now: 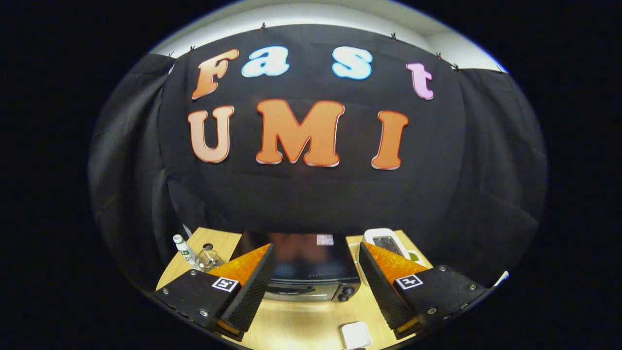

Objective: Open the toaster oven, put the food inside, and close the toaster oven door.

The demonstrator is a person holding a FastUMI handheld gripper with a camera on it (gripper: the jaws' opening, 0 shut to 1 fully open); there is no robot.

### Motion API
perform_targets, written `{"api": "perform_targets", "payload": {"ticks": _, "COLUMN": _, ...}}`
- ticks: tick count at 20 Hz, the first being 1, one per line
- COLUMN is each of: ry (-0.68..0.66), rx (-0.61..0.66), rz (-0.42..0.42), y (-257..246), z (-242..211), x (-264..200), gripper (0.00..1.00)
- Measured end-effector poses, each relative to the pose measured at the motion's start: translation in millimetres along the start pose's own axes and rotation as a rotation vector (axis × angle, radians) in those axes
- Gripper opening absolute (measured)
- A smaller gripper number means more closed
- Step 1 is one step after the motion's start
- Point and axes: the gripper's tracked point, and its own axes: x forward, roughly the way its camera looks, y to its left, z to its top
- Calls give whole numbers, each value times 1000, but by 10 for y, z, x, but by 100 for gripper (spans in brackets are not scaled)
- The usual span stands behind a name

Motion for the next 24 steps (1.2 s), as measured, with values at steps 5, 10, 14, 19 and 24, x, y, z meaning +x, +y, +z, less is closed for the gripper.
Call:
{"api": "perform_targets", "payload": {"ticks": 5, "ry": -111, "rx": 30, "rz": 0, "y": -241, "z": 560, "x": -439, "gripper": 100}}
{"api": "perform_targets", "payload": {"ticks": 10, "ry": -178, "rx": 25, "rz": -61, "y": -590, "z": 761, "x": -794, "gripper": 100}}
{"api": "perform_targets", "payload": {"ticks": 14, "ry": -170, "rx": 53, "rz": -65, "y": -751, "z": 705, "x": -930, "gripper": 100}}
{"api": "perform_targets", "payload": {"ticks": 19, "ry": -162, "rx": 75, "rz": -90, "y": -1060, "z": 624, "x": -957, "gripper": 100}}
{"api": "perform_targets", "payload": {"ticks": 24, "ry": -194, "rx": 44, "rz": -123, "y": -1446, "z": 653, "x": -991, "gripper": 100}}
